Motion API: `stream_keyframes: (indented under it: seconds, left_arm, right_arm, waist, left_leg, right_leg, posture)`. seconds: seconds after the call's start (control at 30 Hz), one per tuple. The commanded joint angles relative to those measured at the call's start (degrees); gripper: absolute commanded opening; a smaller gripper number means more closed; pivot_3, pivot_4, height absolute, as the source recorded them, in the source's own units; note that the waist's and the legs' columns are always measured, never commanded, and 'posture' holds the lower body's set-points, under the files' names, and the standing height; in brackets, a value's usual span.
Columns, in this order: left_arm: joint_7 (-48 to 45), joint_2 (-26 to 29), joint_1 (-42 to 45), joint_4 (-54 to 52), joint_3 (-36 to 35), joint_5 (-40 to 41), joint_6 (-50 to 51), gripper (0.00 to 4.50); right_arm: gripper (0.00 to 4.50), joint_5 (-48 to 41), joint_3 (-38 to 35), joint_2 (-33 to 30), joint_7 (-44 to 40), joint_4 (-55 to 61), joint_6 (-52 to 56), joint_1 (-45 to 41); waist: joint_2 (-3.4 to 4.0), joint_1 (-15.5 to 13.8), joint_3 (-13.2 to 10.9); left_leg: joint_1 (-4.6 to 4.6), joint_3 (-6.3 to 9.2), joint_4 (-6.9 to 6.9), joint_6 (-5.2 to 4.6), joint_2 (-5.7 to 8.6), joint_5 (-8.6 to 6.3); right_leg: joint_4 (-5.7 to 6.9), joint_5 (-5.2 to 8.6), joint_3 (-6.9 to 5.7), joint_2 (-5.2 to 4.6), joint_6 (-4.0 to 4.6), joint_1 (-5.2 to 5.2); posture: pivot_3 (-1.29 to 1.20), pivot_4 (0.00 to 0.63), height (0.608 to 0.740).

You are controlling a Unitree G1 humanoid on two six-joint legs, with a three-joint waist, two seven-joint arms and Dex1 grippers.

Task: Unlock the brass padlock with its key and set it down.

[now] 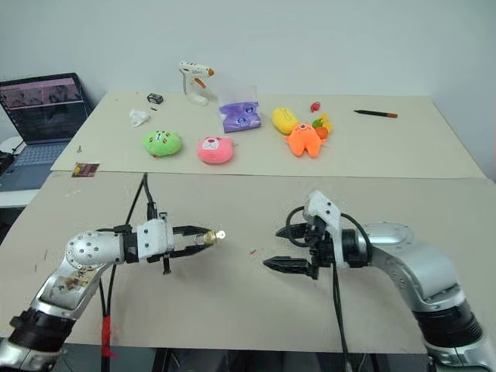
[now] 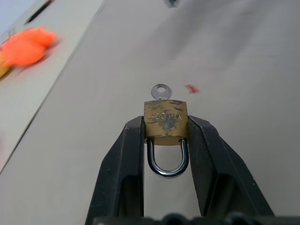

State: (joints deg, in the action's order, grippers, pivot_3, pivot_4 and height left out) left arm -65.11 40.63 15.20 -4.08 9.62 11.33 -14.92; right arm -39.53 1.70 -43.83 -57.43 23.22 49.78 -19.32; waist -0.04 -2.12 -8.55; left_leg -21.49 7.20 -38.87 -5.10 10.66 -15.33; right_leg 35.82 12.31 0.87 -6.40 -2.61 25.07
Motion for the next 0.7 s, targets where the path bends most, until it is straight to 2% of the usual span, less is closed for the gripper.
stream_keyframes:
  seconds: [0.03,0.1,0.17,0.27,0.47,0.7]
  left_arm:
    - [-4.2,-0.7,6.0,9.1,3.4,-5.5,-20.0,0.82]
    - [-1.4,-1.6,10.3,15.2,4.6,-11.6,-30.0,0.82]
    - [6.7,-3.3,15.2,20.2,3.5,-22.6,-41.7,0.82]
    - [16.4,-6.1,18.2,21.9,1.4,-31.2,-48.1,0.82]
    - [28.7,-10.6,11.9,11.1,-2.8,-37.1,-43.7,0.82]
    - [33.2,-11.4,4.8,1.1,-3.1,-37.7,-35.5,0.82]
  right_arm:
    - [4.5,-4.9,-2.1,0.0,-1.0,1.0,2.7,-2.4]
    - [4.5,-6.8,-1.6,0.1,-0.3,1.7,5.2,-2.5]
    - [4.5,-10.2,-0.9,1.9,2.6,3.5,9.4,-2.8]
    - [4.5,-13.3,-0.7,5.8,9.2,4.3,15.0,-3.7]
    - [4.5,-20.0,-3.2,13.6,21.6,7.5,22.1,-2.2]
    - [4.5,-23.0,-6.0,11.6,23.8,7.6,22.7,-1.3]
  waist:
    - [-0.01,0.1,0.0]
    - [-0.01,0.0,0.0]
    - [-0.04,-0.1,0.0]
    - [-0.07,-0.1,0.0]
    - [-0.08,0.2,0.0]
    - [-0.08,-0.1,0.0]
  left_leg:
    - [0.0,-0.01,0.0,0.0,0.0,0.0]
    - [-0.02,-0.01,0.0,0.0,-0.12,0.0]
    - [-0.04,0.0,-0.01,-0.01,-0.16,0.01]
    - [-0.28,0.0,-0.12,-0.02,-0.19,0.01]
    - [-0.35,-0.01,-0.14,-0.47,-0.18,0.27]
    - [-0.16,-0.04,-0.17,-0.46,-0.17,0.26]
  right_leg:
    - [0.0,0.0,0.01,-0.02,0.0,0.0]
    - [-0.03,-0.07,0.01,-0.04,0.11,-0.01]
    - [-0.04,-0.09,0.02,-0.05,0.14,0.0]
    - [-0.06,-0.14,0.0,-0.06,0.14,0.09]
    - [0.17,-0.25,-0.06,0.03,0.07,0.21]
    - [0.06,-0.27,-0.21,0.21,0.05,0.13]
  posture:
    - [0.0,0.15,0.74]
    - [0.0,0.15,0.74]
    - [0.0,0.15,0.74]
    - [0.0,0.15,0.74]
    - [0.0,0.15,0.74]
    - [0.0,0.15,0.74]
